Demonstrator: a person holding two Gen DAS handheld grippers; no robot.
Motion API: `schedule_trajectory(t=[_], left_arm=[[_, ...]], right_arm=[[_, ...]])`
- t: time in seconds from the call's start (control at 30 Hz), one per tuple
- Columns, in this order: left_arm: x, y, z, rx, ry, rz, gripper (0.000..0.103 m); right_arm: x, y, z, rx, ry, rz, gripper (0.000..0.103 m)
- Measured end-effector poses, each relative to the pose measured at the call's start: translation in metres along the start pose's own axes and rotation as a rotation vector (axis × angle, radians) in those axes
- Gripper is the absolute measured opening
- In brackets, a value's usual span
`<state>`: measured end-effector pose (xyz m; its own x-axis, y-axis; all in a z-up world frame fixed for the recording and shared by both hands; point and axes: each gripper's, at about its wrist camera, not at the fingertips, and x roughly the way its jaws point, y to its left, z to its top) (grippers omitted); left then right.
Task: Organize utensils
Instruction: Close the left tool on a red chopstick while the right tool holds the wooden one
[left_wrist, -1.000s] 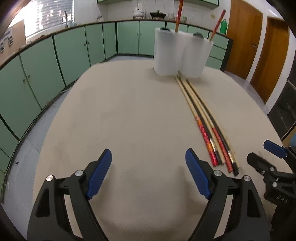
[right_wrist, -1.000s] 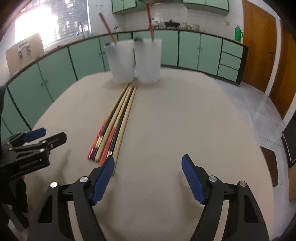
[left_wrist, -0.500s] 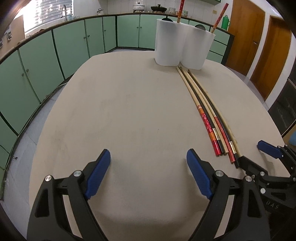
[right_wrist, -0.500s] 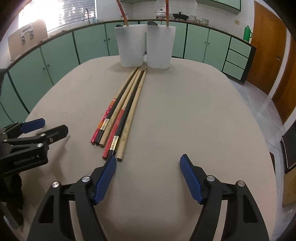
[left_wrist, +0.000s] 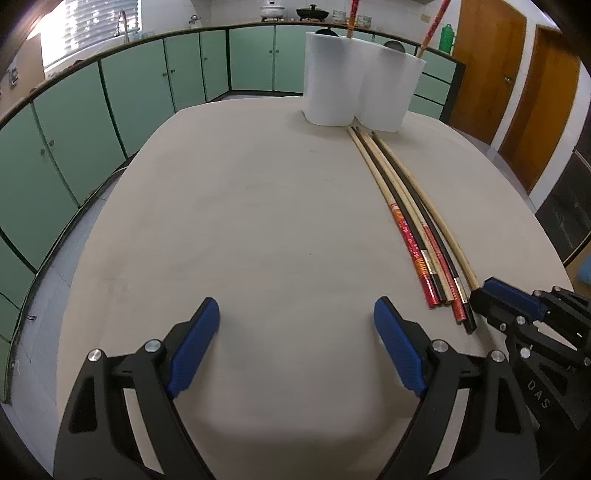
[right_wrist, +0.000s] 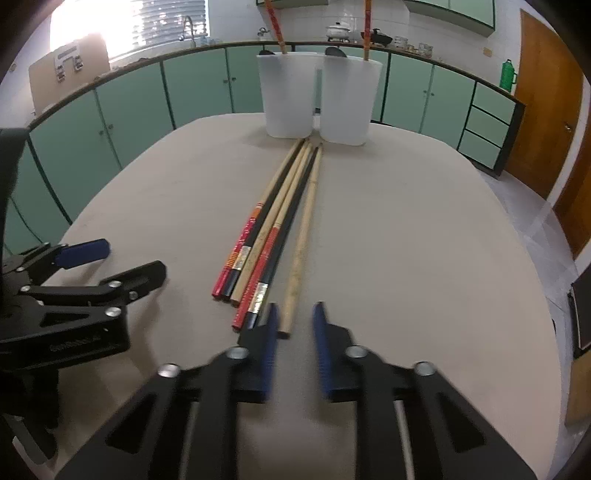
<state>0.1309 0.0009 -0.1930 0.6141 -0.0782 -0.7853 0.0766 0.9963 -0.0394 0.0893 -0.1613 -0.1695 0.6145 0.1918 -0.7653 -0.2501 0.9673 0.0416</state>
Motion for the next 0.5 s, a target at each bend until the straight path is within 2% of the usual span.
schedule_trajectory(t=[0.13,0.27,0.5], left_arm=[[0.000,-0.009,0.001,0.012,-0.001,-0.019,0.083],[0.001,-0.019,0.001,0.028,-0.001,-0.041,0.083],[0.007,-0.039,0.004,0.059,0.002,-0.059,0.083]], right_arm=[[-0.001,-0.005,-0.001,0.021,-0.004,0.012,0.008],[-0.004,-0.016,-0.002,0.028,-0.010,-0.030,0.007],[-0.004,-0.039,-0.004,0.084,-0.010,-0.033,0.007]])
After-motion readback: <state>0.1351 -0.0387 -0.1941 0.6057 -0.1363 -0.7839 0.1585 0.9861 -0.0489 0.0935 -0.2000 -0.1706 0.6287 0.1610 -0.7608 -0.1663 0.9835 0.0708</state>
